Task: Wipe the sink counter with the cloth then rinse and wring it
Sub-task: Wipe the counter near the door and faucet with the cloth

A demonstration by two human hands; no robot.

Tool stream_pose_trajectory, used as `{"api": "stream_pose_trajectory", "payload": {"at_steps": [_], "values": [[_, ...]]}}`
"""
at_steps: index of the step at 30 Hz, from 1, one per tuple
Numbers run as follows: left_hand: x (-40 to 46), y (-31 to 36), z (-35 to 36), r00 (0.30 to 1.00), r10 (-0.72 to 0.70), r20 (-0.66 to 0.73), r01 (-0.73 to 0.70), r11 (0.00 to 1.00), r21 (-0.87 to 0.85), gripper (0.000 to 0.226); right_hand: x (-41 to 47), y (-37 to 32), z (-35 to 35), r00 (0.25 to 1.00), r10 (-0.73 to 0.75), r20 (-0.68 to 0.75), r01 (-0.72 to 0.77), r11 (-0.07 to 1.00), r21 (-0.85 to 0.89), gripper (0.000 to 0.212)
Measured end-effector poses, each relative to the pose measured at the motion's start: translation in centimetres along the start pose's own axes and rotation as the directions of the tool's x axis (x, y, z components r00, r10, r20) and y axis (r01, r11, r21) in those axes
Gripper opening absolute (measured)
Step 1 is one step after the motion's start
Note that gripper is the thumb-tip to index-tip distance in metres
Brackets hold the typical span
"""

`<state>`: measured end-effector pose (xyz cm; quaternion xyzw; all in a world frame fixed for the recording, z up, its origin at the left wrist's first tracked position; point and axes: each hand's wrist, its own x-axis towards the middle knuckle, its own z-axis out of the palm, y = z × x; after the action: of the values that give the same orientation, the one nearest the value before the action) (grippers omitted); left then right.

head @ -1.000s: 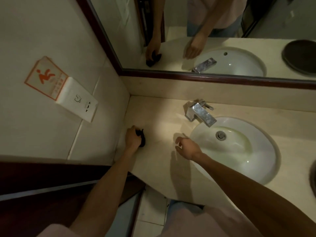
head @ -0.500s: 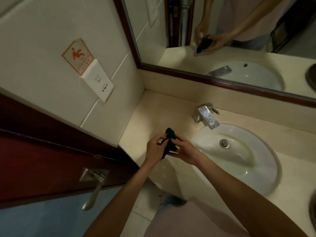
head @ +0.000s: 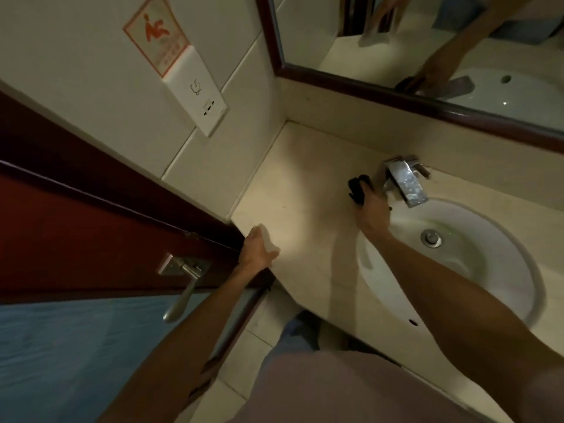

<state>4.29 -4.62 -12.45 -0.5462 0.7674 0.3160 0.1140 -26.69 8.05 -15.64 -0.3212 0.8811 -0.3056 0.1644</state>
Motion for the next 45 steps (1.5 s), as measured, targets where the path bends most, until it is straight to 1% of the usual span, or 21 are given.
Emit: {"api": "stream_pose_trajectory", "payload": {"at_steps": [2, 6, 9, 12, 13, 15, 16, 17, 19, 22, 24, 26, 29, 32, 35, 37, 39, 40, 41, 43, 45], "values": [[1.0, -0.5, 0.4, 0.999, -0.016, 0.034, 0.014, 0.996, 0.084, 0.114, -0.6, 1.7, 1.6, 0.996, 0.010, 0.093, 0.007, 0.985, -0.173, 0.061], [2.8, -1.1, 0.0, 0.998, 0.004, 0.067, -0.009, 0.997, 0.082, 0.124, -4.0, -0.3, 4.4, 0.998, 0.047, -0.042, -0.054, 0.979, -0.197, 0.062], [4.1, -1.0, -1.2, 0.995, 0.017, 0.102, -0.022, 0.999, 0.045, 0.125, -6.0, -2.1, 6.5, 1.000, -0.001, 0.011, 0.004, 0.973, -0.230, 0.060], [4.9, -0.8, -1.7, 0.996, -0.016, 0.090, 0.009, 0.997, 0.074, 0.126, -8.6, -4.2, 8.6, 0.974, -0.154, 0.164, 0.191, 0.951, -0.242, 0.056], [5.1, -0.7, -1.7, 0.996, -0.032, 0.089, 0.025, 0.996, 0.080, 0.125, -9.6, -5.1, 9.2, 0.940, -0.234, 0.250, 0.293, 0.926, -0.237, 0.053], [5.1, -0.4, -1.6, 0.996, -0.050, 0.077, 0.040, 0.991, 0.124, 0.125, -10.6, -6.5, 9.9, 0.817, -0.403, 0.413, 0.517, 0.829, -0.213, 0.049], [5.0, -0.2, -1.7, 0.996, -0.051, 0.074, 0.040, 0.988, 0.148, 0.125, -10.2, -6.8, 9.6, 0.756, -0.471, 0.454, 0.600, 0.775, -0.196, 0.048], [4.9, 0.0, -1.7, 0.995, -0.050, 0.081, 0.036, 0.986, 0.163, 0.127, -9.0, -6.8, 9.1, 0.734, -0.513, 0.445, 0.637, 0.747, -0.191, 0.046], [4.6, 0.3, -1.8, 0.993, -0.040, 0.109, 0.021, 0.986, 0.167, 0.132, -5.3, -6.3, 7.4, 0.809, -0.478, 0.341, 0.561, 0.801, -0.208, 0.043], [4.1, 0.4, -1.8, 0.988, -0.061, 0.140, 0.037, 0.984, 0.172, 0.134, 2.2, -4.7, 3.4, 0.967, -0.234, 0.100, 0.252, 0.937, -0.241, 0.050], [4.0, 0.3, -1.6, 0.983, -0.075, 0.166, 0.043, 0.981, 0.189, 0.138, 7.2, -3.7, 1.7, 1.000, -0.028, -0.001, 0.027, 0.957, -0.288, 0.054], [3.8, 0.1, -1.6, 0.984, -0.061, 0.167, 0.022, 0.974, 0.226, 0.140, 10.6, -3.3, 1.7, 0.992, 0.113, -0.057, -0.125, 0.937, -0.326, 0.055], [4.0, -0.4, -1.3, 0.988, -0.070, 0.141, 0.029, 0.962, 0.270, 0.141, 12.9, -3.6, 4.2, 0.982, 0.170, -0.080, -0.188, 0.906, -0.379, 0.049], [4.2, -0.6, -1.2, 0.989, -0.077, 0.123, 0.038, 0.958, 0.286, 0.141, 13.7, -4.7, 5.1, 0.981, 0.155, -0.118, -0.186, 0.925, -0.330, 0.051], [4.3, -0.3, -1.1, 0.988, -0.092, 0.122, 0.053, 0.954, 0.294, 0.142, 12.3, -6.8, 6.3, 0.999, -0.049, -0.001, 0.046, 0.951, -0.304, 0.051], [4.3, 0.4, -1.1, 0.990, -0.084, 0.116, 0.043, 0.948, 0.315, 0.141, 9.9, -8.8, 7.5, 0.961, -0.208, 0.183, 0.261, 0.902, -0.344, 0.043], [4.2, 1.2, -0.9, 0.992, -0.036, 0.120, -0.004, 0.949, 0.315, 0.139, 9.2, -9.7, 7.4, 0.912, -0.279, 0.301, 0.387, 0.829, -0.404, 0.034], [4.0, 1.7, -0.7, 0.992, -0.007, 0.123, -0.030, 0.953, 0.300, 0.139, 9.5, -9.9, 6.4, 0.911, -0.267, 0.314, 0.391, 0.801, -0.454, 0.033], [4.0, 2.0, -0.6, 0.992, 0.016, 0.127, -0.052, 0.958, 0.282, 0.138, 10.5, -9.4, 5.5, 0.932, -0.228, 0.282, 0.346, 0.790, -0.506, 0.033], [4.1, 2.3, -0.3, 0.989, 0.031, 0.143, -0.069, 0.962, 0.265, 0.138, 12.9, -7.6, 2.9, 0.990, -0.038, 0.136, 0.113, 0.791, -0.601, 0.038], [4.2, 2.3, -0.1, 0.989, 0.020, 0.147, -0.061, 0.958, 0.280, 0.135, 14.8, -5.3, 0.9, 0.973, 0.233, 0.001, -0.180, 0.755, -0.631, 0.041]]}}
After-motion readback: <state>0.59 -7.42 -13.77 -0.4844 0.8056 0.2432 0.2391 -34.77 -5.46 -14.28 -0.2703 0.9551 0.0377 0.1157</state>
